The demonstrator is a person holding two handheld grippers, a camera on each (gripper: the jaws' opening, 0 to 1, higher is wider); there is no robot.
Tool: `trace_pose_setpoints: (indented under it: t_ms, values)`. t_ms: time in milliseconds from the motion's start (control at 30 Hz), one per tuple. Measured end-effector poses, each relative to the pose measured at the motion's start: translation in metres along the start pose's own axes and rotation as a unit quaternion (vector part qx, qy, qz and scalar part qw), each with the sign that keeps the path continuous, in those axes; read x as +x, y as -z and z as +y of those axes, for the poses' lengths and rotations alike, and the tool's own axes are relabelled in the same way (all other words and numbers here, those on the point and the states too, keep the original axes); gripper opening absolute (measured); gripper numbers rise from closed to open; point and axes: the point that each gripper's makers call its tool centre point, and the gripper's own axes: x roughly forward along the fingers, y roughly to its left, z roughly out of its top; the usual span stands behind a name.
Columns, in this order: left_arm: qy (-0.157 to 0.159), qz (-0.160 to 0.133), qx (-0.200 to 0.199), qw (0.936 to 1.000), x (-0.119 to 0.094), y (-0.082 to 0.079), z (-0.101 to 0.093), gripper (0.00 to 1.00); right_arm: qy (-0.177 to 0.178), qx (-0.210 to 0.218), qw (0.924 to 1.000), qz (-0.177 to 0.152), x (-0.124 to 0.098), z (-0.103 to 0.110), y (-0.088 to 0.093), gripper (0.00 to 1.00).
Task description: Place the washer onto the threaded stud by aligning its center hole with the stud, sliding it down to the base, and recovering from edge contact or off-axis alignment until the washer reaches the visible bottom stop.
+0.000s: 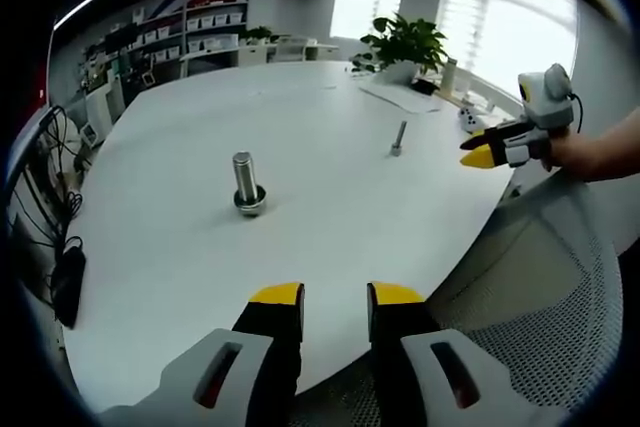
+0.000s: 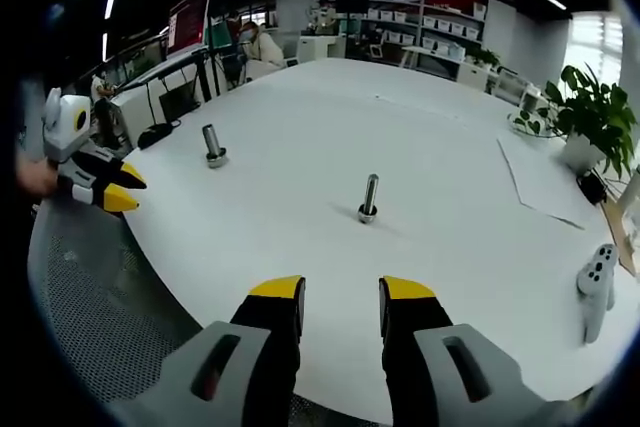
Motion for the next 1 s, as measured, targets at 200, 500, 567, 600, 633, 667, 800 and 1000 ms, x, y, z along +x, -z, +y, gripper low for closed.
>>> trace_pose_setpoints:
  t_ms: [200, 500, 567, 600, 633, 667, 800, 1000]
  values:
    - [-0.002, -0.003, -0.002, 1.0, -0.0003, -0.0009, 0.0005, 0.23, -0.001, -0.003, 1.0, 0.002, 0.001, 0.0, 0.0005, 0.32]
    - [-0.002, 0.0, 0.002, 1.0, 0.0006, -0.0009, -0.0002, 0.23, 0.0, -0.005, 1.0, 0.001, -0.0001, 0.0, 0.0003, 0.32]
    - [-0.003, 0.0, 0.001, 1.0, 0.0006, -0.0009, 0.0001, 0.23, 0.0, -0.007, 1.0, 0.0, -0.0003, 0.0, -0.0002, 0.32]
    - [-0.003, 0.001, 0.001, 1.0, 0.0006, -0.0008, 0.0001, 0.23, -0.001, -0.007, 1.0, 0.001, -0.0005, 0.0008, -0.0004, 0.32]
    - [-0.004, 0.001, 0.001, 1.0, 0.0008, -0.0006, 0.0004, 0.22, -0.002, -0.008, 1.0, 0.001, -0.0002, 0.0011, -0.0002, 0.32]
    - [-0.005, 0.0, 0.0, 1.0, 0.0007, -0.0008, 0.001, 0.22, -0.002, -0.009, 1.0, 0.001, 0.0, 0.0011, 0.0001, 0.32]
    - [-0.008, -0.001, -0.003, 1.0, 0.0, -0.0014, 0.002, 0.22, -0.004, -0.011, 0.9999, 0.003, 0.001, 0.0019, 0.001, 0.32]
    - [-0.012, -0.002, -0.005, 0.9999, -0.0002, -0.0011, 0.0041, 0.22, -0.003, -0.013, 0.9999, 0.001, 0.0001, 0.0021, -0.0007, 0.32]
